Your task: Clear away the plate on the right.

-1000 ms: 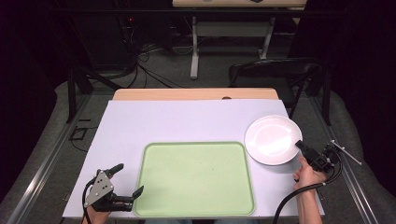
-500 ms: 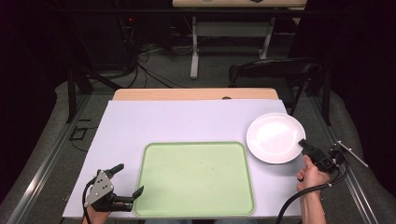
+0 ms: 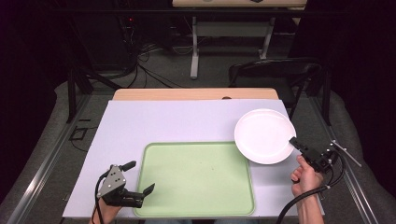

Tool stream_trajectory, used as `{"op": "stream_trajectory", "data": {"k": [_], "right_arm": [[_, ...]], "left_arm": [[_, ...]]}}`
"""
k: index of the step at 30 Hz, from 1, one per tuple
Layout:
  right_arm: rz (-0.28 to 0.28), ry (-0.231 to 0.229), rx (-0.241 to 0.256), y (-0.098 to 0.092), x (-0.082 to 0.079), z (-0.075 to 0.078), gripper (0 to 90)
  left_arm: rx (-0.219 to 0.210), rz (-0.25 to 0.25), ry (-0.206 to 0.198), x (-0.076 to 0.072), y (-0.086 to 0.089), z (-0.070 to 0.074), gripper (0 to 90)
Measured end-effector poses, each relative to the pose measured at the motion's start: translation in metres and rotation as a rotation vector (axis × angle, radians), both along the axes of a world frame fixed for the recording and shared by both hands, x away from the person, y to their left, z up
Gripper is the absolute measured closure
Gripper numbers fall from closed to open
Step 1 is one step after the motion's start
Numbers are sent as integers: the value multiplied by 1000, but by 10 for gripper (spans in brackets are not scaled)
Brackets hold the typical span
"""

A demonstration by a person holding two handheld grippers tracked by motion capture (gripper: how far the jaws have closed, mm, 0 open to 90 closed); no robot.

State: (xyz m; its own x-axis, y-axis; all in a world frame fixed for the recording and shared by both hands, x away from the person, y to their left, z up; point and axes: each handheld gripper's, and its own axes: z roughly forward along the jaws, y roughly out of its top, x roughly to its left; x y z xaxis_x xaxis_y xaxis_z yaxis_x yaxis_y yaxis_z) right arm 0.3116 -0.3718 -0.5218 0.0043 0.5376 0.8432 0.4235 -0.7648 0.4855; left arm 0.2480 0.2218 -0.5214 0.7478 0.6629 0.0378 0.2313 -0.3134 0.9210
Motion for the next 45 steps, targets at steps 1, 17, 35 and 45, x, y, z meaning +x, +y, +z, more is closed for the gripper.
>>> {"op": "stream_trajectory", "data": {"k": [1,17,35,45], "right_arm": [[20,-4,7,7,0,2,870],[228,-42,-4,70,0,16,869],[422,-47,-47,132,1,17,866],[487,-56,-69,153,0,16,870]], "left_arm": [[2,-4,2,1,-3,0,0],[-49,-103,84,23,-57,-3,0],[-115,-151,184,43,-85,-12,97],[-169,-160,191,41,-82,-10,263]]}}
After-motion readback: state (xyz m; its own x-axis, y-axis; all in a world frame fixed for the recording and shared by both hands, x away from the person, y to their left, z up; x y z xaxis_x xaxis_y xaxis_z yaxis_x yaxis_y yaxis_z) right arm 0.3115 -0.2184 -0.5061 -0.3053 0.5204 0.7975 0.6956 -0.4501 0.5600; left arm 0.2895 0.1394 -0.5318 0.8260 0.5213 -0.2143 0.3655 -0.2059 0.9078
